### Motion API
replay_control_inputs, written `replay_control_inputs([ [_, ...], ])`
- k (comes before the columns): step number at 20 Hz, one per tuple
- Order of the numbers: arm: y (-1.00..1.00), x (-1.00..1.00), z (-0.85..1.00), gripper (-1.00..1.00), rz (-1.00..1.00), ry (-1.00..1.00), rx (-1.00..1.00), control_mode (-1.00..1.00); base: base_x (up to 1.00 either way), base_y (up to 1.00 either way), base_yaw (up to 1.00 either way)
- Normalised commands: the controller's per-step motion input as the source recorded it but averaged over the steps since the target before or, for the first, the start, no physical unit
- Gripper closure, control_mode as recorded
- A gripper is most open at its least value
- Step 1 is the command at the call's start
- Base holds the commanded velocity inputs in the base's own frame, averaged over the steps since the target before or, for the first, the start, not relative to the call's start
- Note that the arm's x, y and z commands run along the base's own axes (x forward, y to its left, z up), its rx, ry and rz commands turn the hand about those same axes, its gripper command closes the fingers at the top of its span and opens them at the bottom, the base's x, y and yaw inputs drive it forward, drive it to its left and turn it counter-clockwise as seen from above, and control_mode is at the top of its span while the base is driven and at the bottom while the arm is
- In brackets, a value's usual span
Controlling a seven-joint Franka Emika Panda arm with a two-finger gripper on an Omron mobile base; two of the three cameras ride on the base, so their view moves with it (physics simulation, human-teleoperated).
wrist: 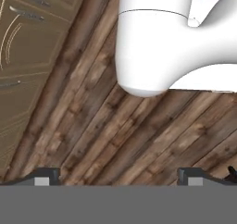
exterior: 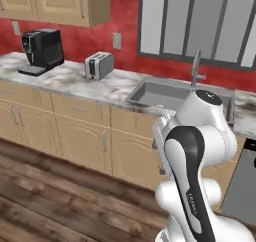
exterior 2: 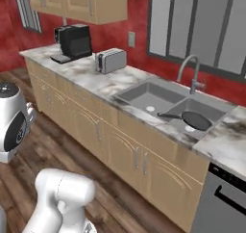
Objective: Move the pot and pan from the stove into the sink.
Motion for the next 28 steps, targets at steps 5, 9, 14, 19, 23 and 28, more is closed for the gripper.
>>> replay_control_inputs([
  [5,0.0,0.0,0.0,-1.0,0.0,0.0,0.0,1.0,-0.3,-0.11,0.44],
  [9,0.0,0.0,0.0,-1.0,0.0,0.0,0.0,1.0,-0.3,-0.11,0.44],
  [14,0.0,0.0,0.0,-1.0,0.0,0.0,0.0,1.0,-0.3,-0.11,0.44],
  [19,0.0,0.0,0.0,-1.0,0.0,0.0,0.0,1.0,-0.3,-0.11,0.43],
  [23,0.0,0.0,0.0,-1.0,0.0,0.0,0.0,1.0,-0.3,-0.11,0.44],
  [28,0.0,0.0,0.0,-1.0,0.0,0.0,0.0,1.0,-0.29,-0.11,0.44],
])
